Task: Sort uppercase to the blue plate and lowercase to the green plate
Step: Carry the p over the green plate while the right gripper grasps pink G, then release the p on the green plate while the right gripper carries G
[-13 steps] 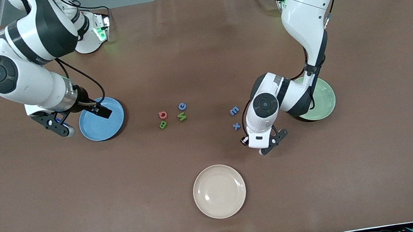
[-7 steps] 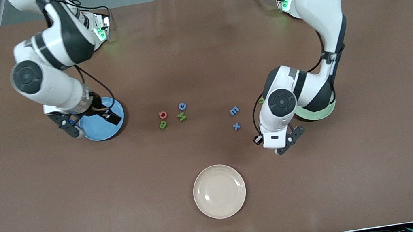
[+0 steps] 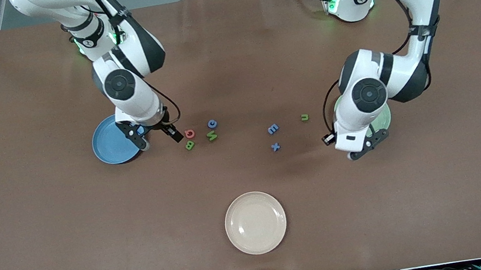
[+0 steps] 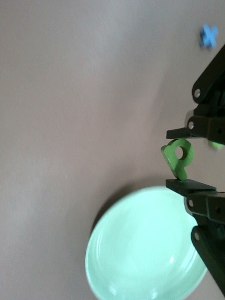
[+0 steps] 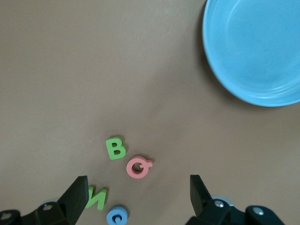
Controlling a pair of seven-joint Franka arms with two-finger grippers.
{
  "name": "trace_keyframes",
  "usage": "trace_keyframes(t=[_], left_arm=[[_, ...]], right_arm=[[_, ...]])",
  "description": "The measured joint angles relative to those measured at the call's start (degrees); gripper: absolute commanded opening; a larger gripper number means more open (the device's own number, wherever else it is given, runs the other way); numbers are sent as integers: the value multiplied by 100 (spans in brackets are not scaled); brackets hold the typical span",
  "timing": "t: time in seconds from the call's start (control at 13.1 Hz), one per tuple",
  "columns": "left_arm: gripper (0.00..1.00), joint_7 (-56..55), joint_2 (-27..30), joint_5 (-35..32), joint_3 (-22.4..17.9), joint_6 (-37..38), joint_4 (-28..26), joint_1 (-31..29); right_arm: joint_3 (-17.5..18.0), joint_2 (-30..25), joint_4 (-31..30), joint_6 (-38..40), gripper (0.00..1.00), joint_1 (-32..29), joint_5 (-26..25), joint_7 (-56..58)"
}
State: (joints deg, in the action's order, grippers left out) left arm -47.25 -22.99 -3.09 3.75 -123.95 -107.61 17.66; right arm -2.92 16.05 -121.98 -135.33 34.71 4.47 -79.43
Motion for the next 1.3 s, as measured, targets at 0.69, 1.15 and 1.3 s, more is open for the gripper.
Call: trace_keyframes(t=[0.69,1.15,1.3], left_arm=[[15,1628,589,0,26,-805,-1764,-567],[16,1752,623,0,29,-1554,-2346,-586],[20,1778,623,0,29,-1648,-2447,-589]], right_arm=[[-2,872,4,-693,79,439,-150,-52],[-8,1011,12,-924,66,496,-151,-54],[-11,1011,13,-924,66,496,-151,-58]])
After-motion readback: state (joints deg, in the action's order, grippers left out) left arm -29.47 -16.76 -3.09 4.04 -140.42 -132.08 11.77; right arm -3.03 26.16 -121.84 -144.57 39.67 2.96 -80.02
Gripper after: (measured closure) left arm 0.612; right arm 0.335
